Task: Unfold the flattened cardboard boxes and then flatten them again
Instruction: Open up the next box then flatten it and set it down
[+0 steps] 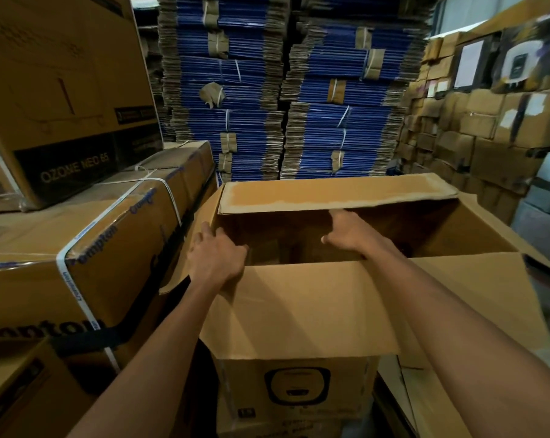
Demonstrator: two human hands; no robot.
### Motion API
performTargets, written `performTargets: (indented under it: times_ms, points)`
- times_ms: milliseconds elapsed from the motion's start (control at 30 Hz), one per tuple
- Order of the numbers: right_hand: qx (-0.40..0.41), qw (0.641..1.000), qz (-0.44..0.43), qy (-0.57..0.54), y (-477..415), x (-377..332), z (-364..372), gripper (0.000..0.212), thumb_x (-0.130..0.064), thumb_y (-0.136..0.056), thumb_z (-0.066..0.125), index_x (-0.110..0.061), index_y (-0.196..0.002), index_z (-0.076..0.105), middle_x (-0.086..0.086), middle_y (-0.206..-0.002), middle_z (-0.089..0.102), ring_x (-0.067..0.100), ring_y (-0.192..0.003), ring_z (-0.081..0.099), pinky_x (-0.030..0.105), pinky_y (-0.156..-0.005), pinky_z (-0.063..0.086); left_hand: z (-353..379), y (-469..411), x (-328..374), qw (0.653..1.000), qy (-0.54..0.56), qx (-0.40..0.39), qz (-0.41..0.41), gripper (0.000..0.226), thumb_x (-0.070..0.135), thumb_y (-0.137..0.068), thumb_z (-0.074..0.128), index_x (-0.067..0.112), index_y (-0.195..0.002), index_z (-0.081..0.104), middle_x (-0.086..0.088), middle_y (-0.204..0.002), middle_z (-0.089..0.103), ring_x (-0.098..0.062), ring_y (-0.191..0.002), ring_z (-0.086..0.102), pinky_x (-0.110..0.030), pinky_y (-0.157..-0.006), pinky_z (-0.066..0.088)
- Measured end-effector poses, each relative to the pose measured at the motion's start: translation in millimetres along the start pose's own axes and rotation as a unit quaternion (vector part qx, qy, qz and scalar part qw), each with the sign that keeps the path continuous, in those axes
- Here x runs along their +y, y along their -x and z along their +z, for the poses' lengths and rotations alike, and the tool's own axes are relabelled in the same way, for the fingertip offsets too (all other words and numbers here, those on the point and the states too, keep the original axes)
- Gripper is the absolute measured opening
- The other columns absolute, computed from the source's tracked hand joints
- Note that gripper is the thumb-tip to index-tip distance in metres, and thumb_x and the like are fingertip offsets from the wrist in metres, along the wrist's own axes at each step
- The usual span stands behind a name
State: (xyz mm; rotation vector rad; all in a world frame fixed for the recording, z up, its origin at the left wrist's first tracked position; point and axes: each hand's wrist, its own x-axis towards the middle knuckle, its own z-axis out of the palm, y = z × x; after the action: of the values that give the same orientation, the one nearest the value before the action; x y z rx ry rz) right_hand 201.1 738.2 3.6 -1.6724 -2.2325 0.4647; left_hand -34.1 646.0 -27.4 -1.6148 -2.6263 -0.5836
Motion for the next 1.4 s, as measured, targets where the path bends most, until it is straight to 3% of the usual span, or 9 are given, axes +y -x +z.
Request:
performTargets:
  times_ms: [133, 267, 500, 667, 800, 967, 1100, 1233, 1400]
  points:
    - [0.189, 0.979, -0.074, 0.014, -20, -6, -2, 0.066, -0.027, -0.099, 0.061, -0.011, -0.155, 0.030, 0.011, -0.156, 0.040, 0.030, -0.139, 0.043, 0.050, -0.111, 0.039, 0, 9, -2, 1.000, 0.005, 0.014, 0.001, 0.073, 0.057, -0.098, 0.049, 0.014, -0.155, 0.033, -0.013, -0.170, 0.008, -0.037, -0.153, 0.018, -0.058, -0.118, 0.028]
    - [0.241, 0.963, -0.104, 0.069, -50, -12, -17, 0.070, -0.026, -0.097, 0.061, -0.012, -0.157, 0.027, 0.011, -0.161, 0.032, 0.031, -0.144, 0.035, 0.057, -0.114, 0.036, 2, 17, -4, 0.999, 0.007, 0.028, 0.013, 0.072, 0.055, -0.096, 0.051, 0.015, -0.154, 0.036, -0.012, -0.169, 0.008, -0.037, -0.153, 0.019, -0.056, -0.118, 0.029]
    - [0.199, 0.967, -0.089, 0.132, -100, -19, -31, 0.079, -0.025, -0.095, 0.063, -0.017, -0.160, 0.019, 0.003, -0.169, 0.011, 0.030, -0.153, 0.015, 0.062, -0.118, 0.021, 1, 26, -5, 0.999, 0.020, 0.029, 0.012, 0.072, 0.056, -0.096, 0.051, 0.021, -0.156, 0.033, -0.010, -0.170, 0.003, -0.033, -0.155, 0.011, -0.056, -0.121, 0.022]
    - [0.164, 0.967, -0.081, 0.178, -122, -16, -16, 0.068, -0.028, -0.089, 0.064, -0.017, -0.149, 0.034, 0.008, -0.156, 0.035, 0.032, -0.141, 0.034, 0.060, -0.112, 0.032, -1, 32, -7, 0.999, 0.030, 0.030, 0.011, 0.071, 0.056, -0.096, 0.053, 0.024, -0.156, 0.032, -0.007, -0.171, 0.000, -0.031, -0.156, 0.009, -0.054, -0.122, 0.020]
    - [0.105, 0.976, -0.056, 0.184, -133, -8, -3, 0.071, -0.035, -0.087, 0.065, -0.021, -0.149, 0.037, 0.007, -0.153, 0.042, 0.030, -0.144, 0.033, 0.062, -0.119, 0.017, 2, 29, -8, 0.999, 0.034, 0.031, 0.008, 0.069, 0.057, -0.095, 0.054, 0.026, -0.154, 0.035, -0.006, -0.171, 0.003, -0.030, -0.155, 0.013, -0.053, -0.122, 0.022]
    - [0.051, 0.984, -0.060, 0.158, -132, -3, 0, 0.092, -0.035, -0.088, 0.065, -0.025, -0.162, 0.010, 0.001, -0.170, 0.008, 0.026, -0.156, 0.003, 0.061, -0.122, 0.002, 1, 18, -4, 0.999, 0.037, 0.030, -0.004, 0.064, 0.053, -0.095, 0.054, 0.024, -0.151, 0.041, -0.008, -0.170, 0.011, -0.033, -0.153, 0.021, -0.055, -0.118, 0.028]
    - [0.037, 0.990, -0.061, 0.122, -103, -5, 3, 0.084, -0.039, -0.095, 0.064, -0.023, -0.161, 0.015, 0.002, -0.169, 0.010, 0.027, -0.155, 0.010, 0.060, -0.122, 0.010, 1, 8, -1, 0.999, 0.043, 0.019, -0.009, 0.061, 0.053, -0.095, 0.054, 0.025, -0.148, 0.045, -0.008, -0.168, 0.015, -0.034, -0.150, 0.027, -0.058, -0.116, 0.033]
    - [0.021, 0.997, -0.063, 0.032, -47, 1, -4, 0.056, -0.033, -0.096, 0.066, -0.021, -0.148, 0.046, 0.010, -0.142, 0.057, 0.024, -0.118, 0.059, 0.045, -0.100, 0.049, 1, -2, 1, 0.999, 0.042, 0.006, -0.015, 0.052, 0.052, -0.096, 0.053, 0.025, -0.141, 0.053, -0.008, -0.166, 0.021, -0.034, -0.146, 0.033, -0.059, -0.113, 0.033]
    - [0.156, 0.987, -0.031, 0.000, 28, 40, -17, 0.018, -0.026, -0.100, 0.061, -0.022, -0.116, 0.069, -0.003, -0.098, 0.069, 0.004, -0.078, 0.058, 0.019, -0.066, 0.046, 6, -7, 2, 0.993, 0.070, 0.093, 0.010, 0.034, 0.047, -0.099, 0.049, 0.024, -0.107, 0.072, -0.009, -0.150, 0.048, -0.030, -0.129, 0.051, -0.054, -0.106, 0.044]
